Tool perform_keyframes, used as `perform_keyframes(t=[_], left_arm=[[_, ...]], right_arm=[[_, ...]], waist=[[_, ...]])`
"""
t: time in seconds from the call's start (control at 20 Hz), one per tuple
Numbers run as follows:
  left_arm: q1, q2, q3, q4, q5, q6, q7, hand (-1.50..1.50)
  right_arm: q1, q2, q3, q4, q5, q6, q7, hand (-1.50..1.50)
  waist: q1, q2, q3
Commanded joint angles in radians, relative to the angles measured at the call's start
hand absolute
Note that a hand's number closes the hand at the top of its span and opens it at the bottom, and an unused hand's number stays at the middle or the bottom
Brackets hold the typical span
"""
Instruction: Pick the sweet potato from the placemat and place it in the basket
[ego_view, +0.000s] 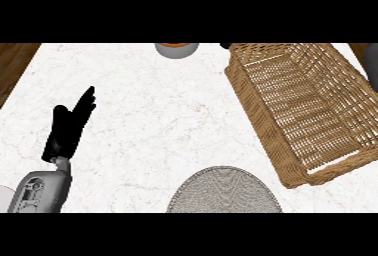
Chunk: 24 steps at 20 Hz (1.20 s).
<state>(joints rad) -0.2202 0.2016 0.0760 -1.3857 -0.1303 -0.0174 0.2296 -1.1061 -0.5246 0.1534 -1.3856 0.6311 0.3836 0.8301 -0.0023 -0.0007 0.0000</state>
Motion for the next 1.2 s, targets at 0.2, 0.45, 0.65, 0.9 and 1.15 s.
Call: perform_keyframes(t=[0.2,0.45,0.65,0.9,1.15], left_arm=[[0.014,0.003,0.005,0.015,0.0,-0.016,-0.027,0.0],[0.011,-0.024,0.004,-0.012,0.006,-0.004,-0.001,0.0],[-0.028,-0.009,0.009,0.014,-0.011,-0.005,0.007,0.0],[0.02,-0.01,0.003,-0.05,-0.013,-0.002,0.016,0.0],[-0.053,-0.01,0.024,0.043,-0.002,-0.015,0.0,0.0]], right_arm=[[0.17,-0.025,-0.066,0.048,0.008,-0.066,-0.241,1.5],[0.187,-0.038,-0.083,0.127,0.052,-0.062,-0.334,1.5],[0.253,-0.045,-0.133,0.195,0.034,-0.095,-0.439,1.5],[0.216,0.079,-0.201,0.284,-0.012,-0.145,-0.325,-1.5],[0.255,0.125,-0.227,0.293,-0.016,-0.237,-0.414,-1.5]], waist=[[0.009,0.003,0.0],[0.011,0.003,0.0],[0.006,0.004,0.0],[0.016,0.002,0.0],[0.007,0.003,0.0]])
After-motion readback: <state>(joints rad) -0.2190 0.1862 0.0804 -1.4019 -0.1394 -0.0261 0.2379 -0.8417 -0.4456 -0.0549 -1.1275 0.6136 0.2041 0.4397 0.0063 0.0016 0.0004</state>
